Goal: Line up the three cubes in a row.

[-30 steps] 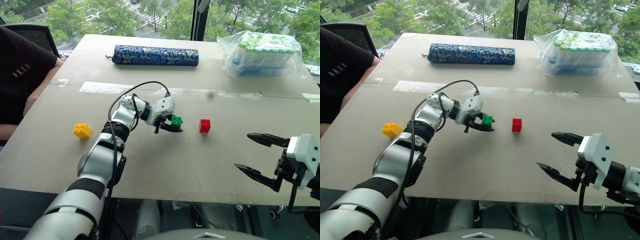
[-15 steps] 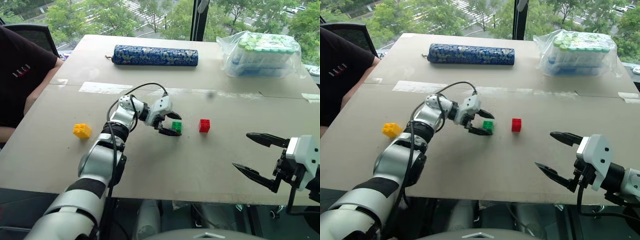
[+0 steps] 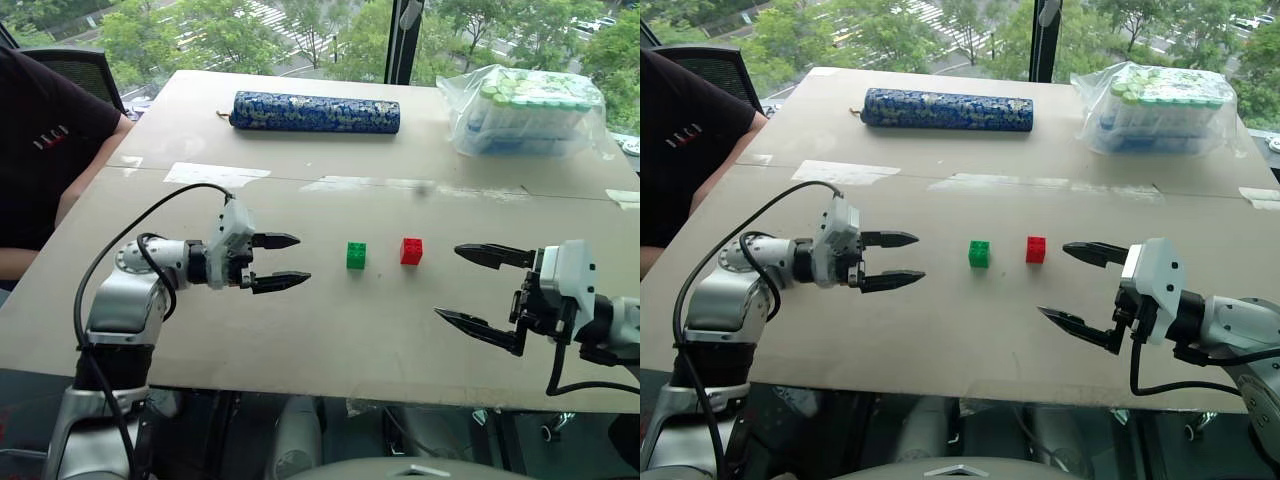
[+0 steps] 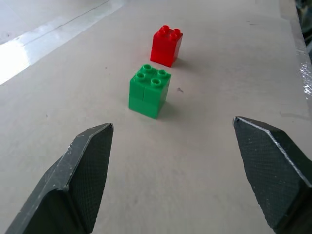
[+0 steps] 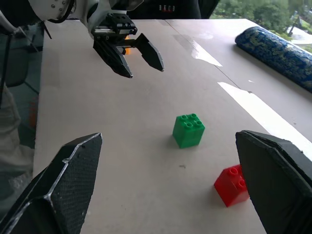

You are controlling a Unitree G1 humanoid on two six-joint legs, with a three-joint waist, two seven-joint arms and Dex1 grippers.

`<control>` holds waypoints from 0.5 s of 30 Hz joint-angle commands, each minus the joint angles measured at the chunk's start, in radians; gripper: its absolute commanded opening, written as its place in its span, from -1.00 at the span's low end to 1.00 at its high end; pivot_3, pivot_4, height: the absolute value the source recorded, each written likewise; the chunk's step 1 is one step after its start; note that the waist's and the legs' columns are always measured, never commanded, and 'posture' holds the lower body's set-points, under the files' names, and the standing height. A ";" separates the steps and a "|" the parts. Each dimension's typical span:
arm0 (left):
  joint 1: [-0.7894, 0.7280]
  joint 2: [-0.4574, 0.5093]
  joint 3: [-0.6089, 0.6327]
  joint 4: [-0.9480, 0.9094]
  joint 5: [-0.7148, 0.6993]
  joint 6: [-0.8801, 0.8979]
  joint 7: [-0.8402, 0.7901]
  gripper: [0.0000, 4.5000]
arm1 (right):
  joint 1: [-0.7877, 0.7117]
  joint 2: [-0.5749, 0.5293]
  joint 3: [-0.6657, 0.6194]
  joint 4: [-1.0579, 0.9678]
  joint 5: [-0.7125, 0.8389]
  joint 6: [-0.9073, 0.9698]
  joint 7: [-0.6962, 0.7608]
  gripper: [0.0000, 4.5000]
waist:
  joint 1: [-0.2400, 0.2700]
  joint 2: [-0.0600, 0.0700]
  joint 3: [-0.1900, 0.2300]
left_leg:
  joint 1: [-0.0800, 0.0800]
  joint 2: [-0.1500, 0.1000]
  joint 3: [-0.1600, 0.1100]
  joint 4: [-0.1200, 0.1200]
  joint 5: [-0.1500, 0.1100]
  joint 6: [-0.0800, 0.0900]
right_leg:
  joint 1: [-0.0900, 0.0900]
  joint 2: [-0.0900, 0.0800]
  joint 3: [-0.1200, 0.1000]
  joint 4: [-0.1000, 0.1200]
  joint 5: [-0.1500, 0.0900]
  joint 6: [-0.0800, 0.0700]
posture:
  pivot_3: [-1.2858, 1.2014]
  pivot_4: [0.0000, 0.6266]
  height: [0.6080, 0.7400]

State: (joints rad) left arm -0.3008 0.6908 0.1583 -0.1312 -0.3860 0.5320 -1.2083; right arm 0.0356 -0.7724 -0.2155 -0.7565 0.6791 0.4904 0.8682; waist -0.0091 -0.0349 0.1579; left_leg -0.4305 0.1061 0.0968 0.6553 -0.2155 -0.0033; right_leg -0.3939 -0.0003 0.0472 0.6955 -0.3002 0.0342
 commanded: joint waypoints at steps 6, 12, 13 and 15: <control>0.060 -0.064 -0.083 -0.175 -0.013 0.052 0.184 0.79 | -0.096 0.028 0.079 0.038 0.019 -0.016 0.006 1.00 | 0.009 0.000 0.000 | 0.000 0.000 0.000 0.000 0.000 0.000 | 0.000 0.000 -0.001 0.000 0.000 0.000 | 0.03 -0.52 1.00; -0.201 -0.096 -0.314 0.263 0.142 -0.217 0.022 0.79 | -0.073 0.008 0.058 0.008 0.024 -0.010 -0.004 1.00 | 0.024 0.001 -0.001 | 0.000 -0.001 0.000 0.000 0.000 0.000 | 0.000 0.001 -0.001 0.000 0.000 -0.001 | 0.03 -0.52 1.00; -0.255 -0.110 -0.342 0.357 0.166 -0.269 -0.008 0.79 | -0.057 0.003 0.044 -0.008 0.028 -0.005 -0.010 1.00 | 0.024 0.001 -0.001 | 0.000 -0.001 0.000 0.000 0.000 0.000 | 0.000 0.001 0.000 0.000 0.000 -0.001 | 0.03 -0.52 1.00; -0.344 -0.130 -0.383 0.516 0.213 -0.380 -0.058 0.79 | -0.028 -0.005 0.020 -0.038 0.035 0.002 -0.025 1.00 | 0.024 0.001 -0.001 | -0.002 -0.002 0.000 0.000 0.000 0.000 | 0.000 0.001 0.000 -0.001 0.000 0.000 | 0.03 -0.52 1.00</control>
State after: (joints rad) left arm -0.6039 0.5652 -0.2075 0.3089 -0.2057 0.2477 -1.2224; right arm -0.0001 -0.7673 -0.1493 -0.7420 0.6942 0.4977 0.8556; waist 0.0147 -0.0339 0.1570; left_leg -0.4326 0.1043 0.0967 0.6551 -0.2154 -0.0031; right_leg -0.3946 0.0005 0.0468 0.6939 -0.3002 0.0337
